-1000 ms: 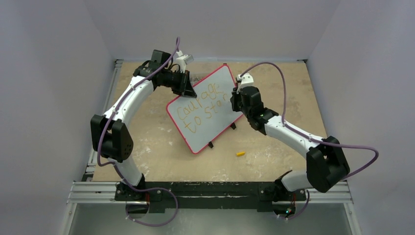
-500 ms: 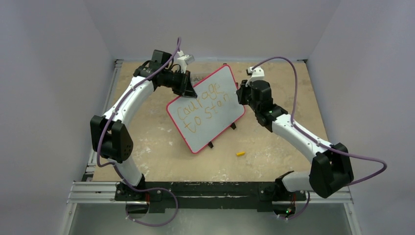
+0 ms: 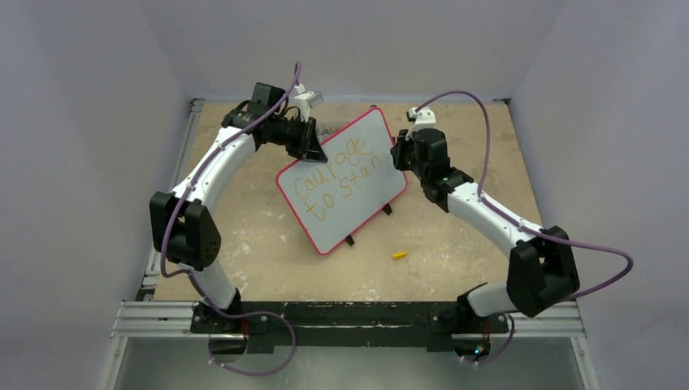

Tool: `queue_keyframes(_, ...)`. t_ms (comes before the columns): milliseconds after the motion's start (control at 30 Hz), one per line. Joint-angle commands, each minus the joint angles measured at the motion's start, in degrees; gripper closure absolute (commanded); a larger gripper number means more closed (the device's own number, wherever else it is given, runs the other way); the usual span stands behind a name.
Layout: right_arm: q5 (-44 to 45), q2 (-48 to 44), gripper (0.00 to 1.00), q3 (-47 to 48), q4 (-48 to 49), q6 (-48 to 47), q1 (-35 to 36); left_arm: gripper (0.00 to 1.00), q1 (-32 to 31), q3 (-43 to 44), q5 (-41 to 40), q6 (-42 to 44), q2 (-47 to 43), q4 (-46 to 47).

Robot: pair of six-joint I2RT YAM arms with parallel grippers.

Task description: Write a sentence on the whiteboard

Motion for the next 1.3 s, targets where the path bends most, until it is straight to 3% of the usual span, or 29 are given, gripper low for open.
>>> queue_keyframes(0, -1.1, 0.8, 1.0, 3.3, 2.8, 0.3, -0.5, 1.0, -0.9, -0.8, -3.6, 3.0, -1.5, -4.2)
queue_keyframes(1267, -9.2, 1.5, 1.0, -2.2, 1.7, 0.4, -0.6, 1.0, -1.0, -0.6, -3.5, 3.1, -1.4, -4.4)
